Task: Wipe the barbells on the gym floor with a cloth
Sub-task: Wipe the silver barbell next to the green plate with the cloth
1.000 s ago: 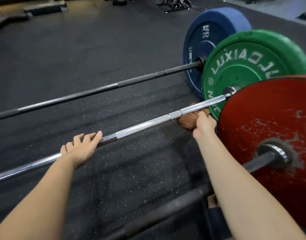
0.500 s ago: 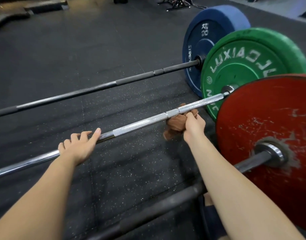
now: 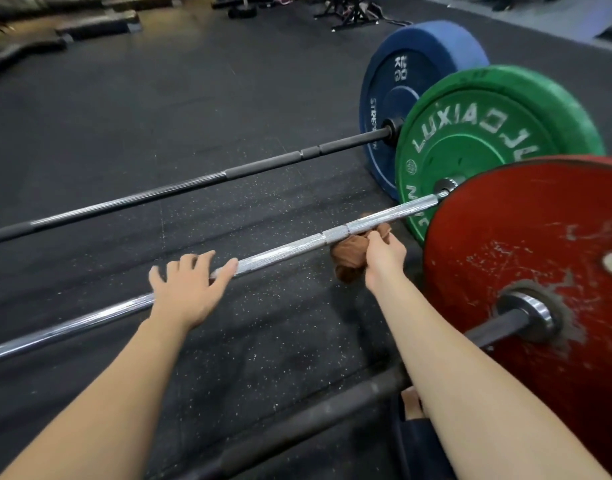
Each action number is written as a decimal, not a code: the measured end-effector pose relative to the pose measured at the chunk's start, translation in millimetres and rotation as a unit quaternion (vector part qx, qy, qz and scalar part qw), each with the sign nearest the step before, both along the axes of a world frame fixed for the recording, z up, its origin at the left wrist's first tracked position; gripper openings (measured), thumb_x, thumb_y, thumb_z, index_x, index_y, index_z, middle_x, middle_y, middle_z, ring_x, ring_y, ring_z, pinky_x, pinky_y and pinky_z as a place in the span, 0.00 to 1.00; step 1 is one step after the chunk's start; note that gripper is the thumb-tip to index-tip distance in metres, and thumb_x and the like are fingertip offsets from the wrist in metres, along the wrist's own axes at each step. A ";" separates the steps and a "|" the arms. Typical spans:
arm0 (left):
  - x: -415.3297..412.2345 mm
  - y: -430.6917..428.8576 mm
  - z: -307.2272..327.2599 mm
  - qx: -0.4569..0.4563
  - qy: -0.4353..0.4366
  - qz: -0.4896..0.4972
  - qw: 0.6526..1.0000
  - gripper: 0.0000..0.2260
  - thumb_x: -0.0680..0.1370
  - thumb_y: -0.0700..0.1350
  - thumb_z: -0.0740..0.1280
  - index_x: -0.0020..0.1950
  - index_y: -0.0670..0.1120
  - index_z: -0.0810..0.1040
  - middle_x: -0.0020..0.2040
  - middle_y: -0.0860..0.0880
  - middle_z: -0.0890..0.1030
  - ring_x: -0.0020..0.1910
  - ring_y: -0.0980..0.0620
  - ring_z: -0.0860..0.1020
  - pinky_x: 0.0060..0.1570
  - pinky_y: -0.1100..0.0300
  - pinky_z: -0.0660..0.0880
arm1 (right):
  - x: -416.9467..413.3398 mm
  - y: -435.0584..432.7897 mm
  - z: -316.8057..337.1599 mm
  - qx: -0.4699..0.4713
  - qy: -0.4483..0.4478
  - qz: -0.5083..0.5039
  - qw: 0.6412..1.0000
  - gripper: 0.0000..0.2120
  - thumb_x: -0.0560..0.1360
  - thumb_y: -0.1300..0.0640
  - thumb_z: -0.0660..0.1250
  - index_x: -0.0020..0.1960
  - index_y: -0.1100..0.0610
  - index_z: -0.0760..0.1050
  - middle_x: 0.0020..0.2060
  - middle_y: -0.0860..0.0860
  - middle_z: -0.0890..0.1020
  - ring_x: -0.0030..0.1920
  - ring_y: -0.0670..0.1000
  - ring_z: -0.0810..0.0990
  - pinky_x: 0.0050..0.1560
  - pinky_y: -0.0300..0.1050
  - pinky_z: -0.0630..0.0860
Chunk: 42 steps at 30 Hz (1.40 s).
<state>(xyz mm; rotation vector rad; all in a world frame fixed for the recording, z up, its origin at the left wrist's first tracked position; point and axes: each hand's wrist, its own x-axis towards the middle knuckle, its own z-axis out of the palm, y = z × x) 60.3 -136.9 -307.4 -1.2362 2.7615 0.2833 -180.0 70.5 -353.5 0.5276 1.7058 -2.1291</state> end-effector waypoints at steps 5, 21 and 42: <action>-51.8 26.1 4.4 0.052 -0.002 -0.051 0.997 0.34 0.78 0.73 0.43 0.81 0.60 0.60 0.79 0.50 0.63 0.78 0.44 0.59 0.78 0.38 0.44 | -30.3 25.6 5.1 -0.002 0.009 -0.071 0.997 0.12 0.81 0.61 0.65 0.63 0.56 0.80 0.53 0.50 0.84 0.47 0.49 0.84 0.47 0.45 0.80; -59.2 20.9 5.3 0.114 -0.087 -0.055 0.988 0.33 0.75 0.76 0.43 0.75 0.64 0.62 0.74 0.51 0.62 0.73 0.42 0.61 0.71 0.40 0.57 | -52.5 29.9 13.0 -0.051 -0.012 -0.102 0.993 0.13 0.81 0.65 0.64 0.65 0.58 0.78 0.53 0.52 0.82 0.43 0.49 0.82 0.45 0.45 0.81; -62.2 19.0 7.6 0.135 -0.067 -0.054 0.987 0.29 0.77 0.75 0.42 0.72 0.64 0.65 0.69 0.53 0.65 0.72 0.46 0.60 0.68 0.42 0.56 | -63.2 7.2 17.7 -0.163 -0.040 -0.236 0.957 0.15 0.83 0.63 0.60 0.62 0.47 0.77 0.44 0.48 0.81 0.39 0.49 0.80 0.54 0.51 0.79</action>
